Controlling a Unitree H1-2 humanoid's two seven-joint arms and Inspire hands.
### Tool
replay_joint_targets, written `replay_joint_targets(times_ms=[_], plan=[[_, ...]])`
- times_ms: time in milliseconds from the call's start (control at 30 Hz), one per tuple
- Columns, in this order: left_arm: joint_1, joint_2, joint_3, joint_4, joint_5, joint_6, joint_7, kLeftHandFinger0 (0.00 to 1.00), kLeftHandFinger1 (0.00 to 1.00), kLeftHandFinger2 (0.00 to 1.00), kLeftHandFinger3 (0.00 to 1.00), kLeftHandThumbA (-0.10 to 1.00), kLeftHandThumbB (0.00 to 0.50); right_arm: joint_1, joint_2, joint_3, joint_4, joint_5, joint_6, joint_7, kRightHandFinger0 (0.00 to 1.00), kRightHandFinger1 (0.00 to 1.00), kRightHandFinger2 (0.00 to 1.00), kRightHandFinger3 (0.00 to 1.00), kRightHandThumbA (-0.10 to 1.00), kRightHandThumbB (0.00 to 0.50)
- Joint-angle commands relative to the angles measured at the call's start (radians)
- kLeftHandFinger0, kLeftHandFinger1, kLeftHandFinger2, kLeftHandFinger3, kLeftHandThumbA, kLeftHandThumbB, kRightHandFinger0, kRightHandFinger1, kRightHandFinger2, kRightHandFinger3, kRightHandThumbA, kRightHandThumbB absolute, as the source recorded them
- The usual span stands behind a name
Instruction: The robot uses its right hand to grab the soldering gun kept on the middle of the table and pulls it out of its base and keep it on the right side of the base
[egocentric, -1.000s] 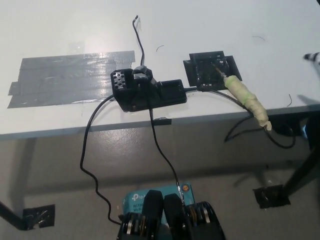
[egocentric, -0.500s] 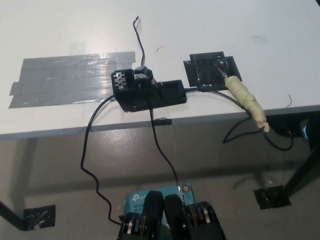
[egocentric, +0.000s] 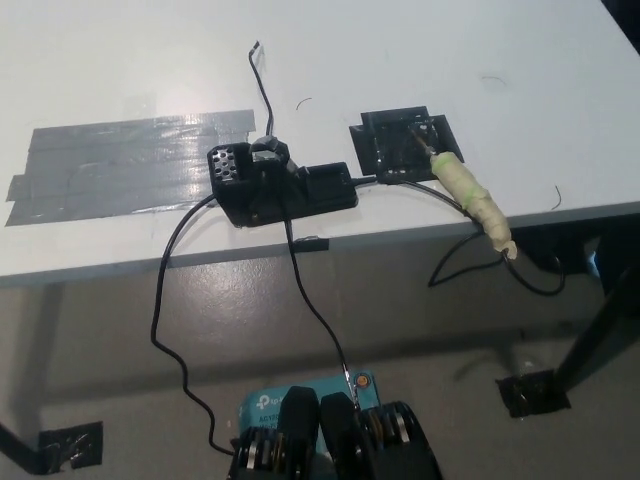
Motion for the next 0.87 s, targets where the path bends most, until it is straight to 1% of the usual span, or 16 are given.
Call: replay_joint_targets(times_ms=[0,67,100,167,267,333,367,467,500,533,567,600,633,667,800,833], plan=[[-0.007,0.006,0.040,-0.028,-0.040,-0.014,-0.012,0.71,0.76,0.94,1.00,0.31,0.262,0.001,-0.048,0.055,-0.007,0.065,-0.150,-0.085,1.00,1.00,1.00,1.00,0.64,0.215],[-0.013,0.006,0.041,-0.028,-0.034,-0.015,-0.011,0.72,0.78,0.95,1.00,0.31,0.256,0.010,-0.067,0.081,0.007,0.058,-0.146,-0.095,1.00,1.00,1.00,1.00,0.58,0.188],[-0.012,0.004,0.042,-0.026,-0.034,-0.020,-0.012,0.72,0.77,0.94,1.00,0.31,0.257,0.016,-0.085,0.101,0.016,0.034,-0.171,-0.111,1.00,1.00,1.00,1.00,0.60,0.207],[-0.006,0.003,0.043,-0.029,-0.032,-0.025,-0.012,0.69,0.77,0.93,1.00,0.33,0.273,0.019,-0.110,0.132,0.032,0.015,-0.201,-0.136,1.00,1.00,1.00,1.00,0.56,0.200],[-0.004,0.006,0.046,-0.031,-0.027,-0.014,-0.011,0.68,0.76,0.95,1.00,0.34,0.287,0.033,-0.162,0.197,0.045,-0.005,-0.239,-0.138,1.00,1.00,1.00,1.00,0.54,0.152],[-0.007,0.011,0.043,-0.034,-0.024,-0.011,-0.015,0.69,0.77,0.95,1.00,0.34,0.282,0.037,-0.182,0.220,0.042,-0.002,-0.244,-0.147,1.00,1.00,1.00,1.00,0.51,0.145],[-0.009,0.013,0.041,-0.040,-0.022,0.000,-0.016,0.70,0.77,0.95,1.00,0.34,0.281,0.038,-0.193,0.233,0.043,-0.003,-0.256,-0.154,1.00,1.00,1.00,1.00,0.50,0.158],[-0.017,0.025,0.029,-0.040,-0.013,-0.004,-0.027,0.69,0.78,0.96,1.00,0.37,0.286,0.045,-0.224,0.269,0.033,-0.002,-0.236,-0.148,1.00,1.00,1.00,1.00,0.48,0.142],[-0.021,0.029,0.025,-0.038,-0.010,-0.003,-0.030,0.69,0.78,0.96,1.00,0.37,0.286,0.045,-0.232,0.274,0.039,0.037,-0.235,-0.131,1.00,1.00,1.00,1.00,0.45,0.143],[-0.020,0.033,0.021,-0.040,-0.009,0.000,-0.034,0.67,0.75,0.95,1.00,0.38,0.297,0.047,-0.248,0.286,0.052,0.039,-0.227,-0.122,1.00,1.00,1.00,1.00,0.46,0.164],[-0.019,0.035,0.019,-0.044,-0.007,0.003,-0.036,0.66,0.74,0.94,1.00,0.38,0.296,0.049,-0.257,0.293,0.055,0.045,-0.220,-0.118,1.00,1.00,1.00,1.00,0.47,0.160],[-0.019,0.037,0.018,-0.046,-0.005,0.009,-0.037,0.66,0.74,0.94,1.00,0.39,0.304,0.049,-0.262,0.300,0.054,0.050,-0.206,-0.112,1.00,1.00,1.00,1.00,0.47,0.175],[-0.020,0.036,0.019,-0.045,-0.006,0.007,-0.037,0.66,0.75,0.94,1.00,0.39,0.303,0.049,-0.276,0.314,0.051,0.036,-0.190,-0.106,0.92,1.00,1.00,1.00,0.50,0.179],[-0.022,0.036,0.019,-0.048,-0.005,0.009,-0.037,0.65,0.75,0.94,1.00,0.38,0.296,0.046,-0.288,0.325,0.058,0.036,-0.205,-0.108,0.89,1.00,1.00,1.00,0.50,0.179],[-0.033,0.037,0.019,-0.052,0.002,0.016,-0.039,0.65,0.75,0.95,1.00,0.40,0.289,0.036,-0.321,0.355,0.043,0.051,-0.158,-0.089,0.78,1.00,1.00,1.00,0.52,0.176],[-0.033,0.037,0.019,-0.052,0.002,0.016,-0.039,0.65,0.75,0.95,1.00,0.40,0.289,0.036,-0.321,0.355,0.043,0.051,-0.158,-0.089,0.78,1.00,1.00,1.00,0.52,0.176]])
